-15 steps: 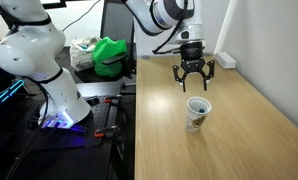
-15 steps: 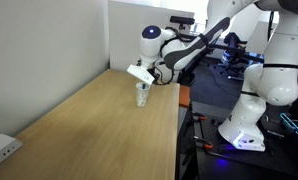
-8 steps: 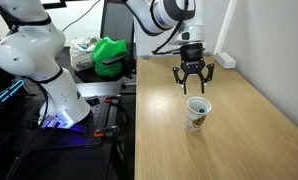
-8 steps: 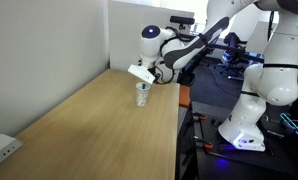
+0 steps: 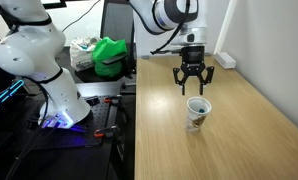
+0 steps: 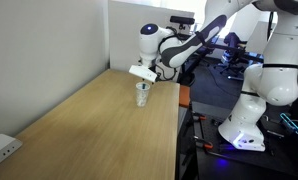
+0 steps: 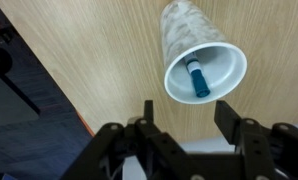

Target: Remove the marker from the mug and put it on the table

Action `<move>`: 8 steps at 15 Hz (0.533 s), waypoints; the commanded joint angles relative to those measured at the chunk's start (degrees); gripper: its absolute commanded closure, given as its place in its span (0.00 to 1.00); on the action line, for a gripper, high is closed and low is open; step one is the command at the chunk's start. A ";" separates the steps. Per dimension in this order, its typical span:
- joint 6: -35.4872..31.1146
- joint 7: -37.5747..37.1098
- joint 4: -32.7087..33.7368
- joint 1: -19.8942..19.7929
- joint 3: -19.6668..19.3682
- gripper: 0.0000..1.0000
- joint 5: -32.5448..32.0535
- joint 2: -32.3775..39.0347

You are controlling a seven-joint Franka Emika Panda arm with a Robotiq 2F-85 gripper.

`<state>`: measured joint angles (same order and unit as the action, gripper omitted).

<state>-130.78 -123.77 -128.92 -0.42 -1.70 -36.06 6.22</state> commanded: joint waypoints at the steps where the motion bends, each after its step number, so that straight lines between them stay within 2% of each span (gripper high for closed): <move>1: 2.43 3.15 3.01 0.30 -0.70 0.35 1.19 2.01; 5: 2.21 2.35 4.36 0.55 -1.49 0.31 -0.04 3.71; 8: 2.17 2.32 5.40 0.74 -1.89 0.37 -0.02 5.04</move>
<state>-130.55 -122.72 -125.97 -0.40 -2.85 -36.17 9.64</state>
